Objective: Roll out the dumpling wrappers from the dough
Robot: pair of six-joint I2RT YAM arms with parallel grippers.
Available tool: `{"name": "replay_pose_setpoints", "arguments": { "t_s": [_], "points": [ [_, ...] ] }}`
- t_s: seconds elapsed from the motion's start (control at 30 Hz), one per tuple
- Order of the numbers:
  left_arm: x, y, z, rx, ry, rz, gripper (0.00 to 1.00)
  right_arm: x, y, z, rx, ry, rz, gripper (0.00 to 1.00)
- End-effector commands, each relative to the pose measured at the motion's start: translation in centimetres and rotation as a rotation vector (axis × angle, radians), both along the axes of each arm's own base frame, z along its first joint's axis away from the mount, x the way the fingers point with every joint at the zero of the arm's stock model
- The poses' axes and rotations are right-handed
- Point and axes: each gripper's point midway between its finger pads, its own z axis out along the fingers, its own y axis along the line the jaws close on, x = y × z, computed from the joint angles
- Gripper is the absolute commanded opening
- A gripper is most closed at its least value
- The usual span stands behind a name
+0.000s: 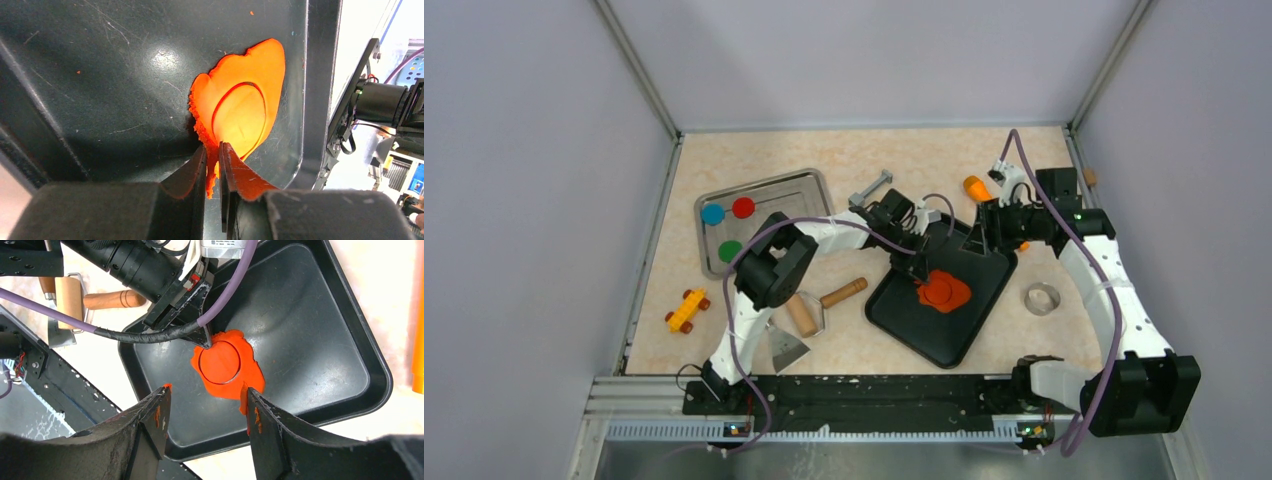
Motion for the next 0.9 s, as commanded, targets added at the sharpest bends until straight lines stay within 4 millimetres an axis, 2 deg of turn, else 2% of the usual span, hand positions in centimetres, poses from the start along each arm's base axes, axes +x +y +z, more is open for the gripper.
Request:
{"name": "replay_pose_setpoints", "arguments": {
  "t_s": [0.0,0.13,0.27,0.57,0.87],
  "points": [
    [1.7,-0.2,1.8,-0.032,-0.062,0.015,0.16,0.1,0.2,1.2,0.032,-0.044,-0.002,0.57],
    [2.0,-0.1,2.3,-0.044,-0.078,0.012,0.08,0.4,0.3,1.2,0.036,-0.046,0.006,0.57],
    [1.5,-0.4,3.2,-0.088,-0.065,-0.017,0.04,0.4,0.4,1.0,0.034,-0.047,0.014,0.57],
    [0.6,-1.5,4.8,-0.189,-0.006,-0.053,0.01,0.4,0.4,0.7,0.036,-0.042,0.015,0.57],
    [-0.4,-2.2,8.3,-0.291,0.01,-0.111,0.0,0.0,0.4,0.9,0.034,-0.039,0.019,0.57]
  ]
}}
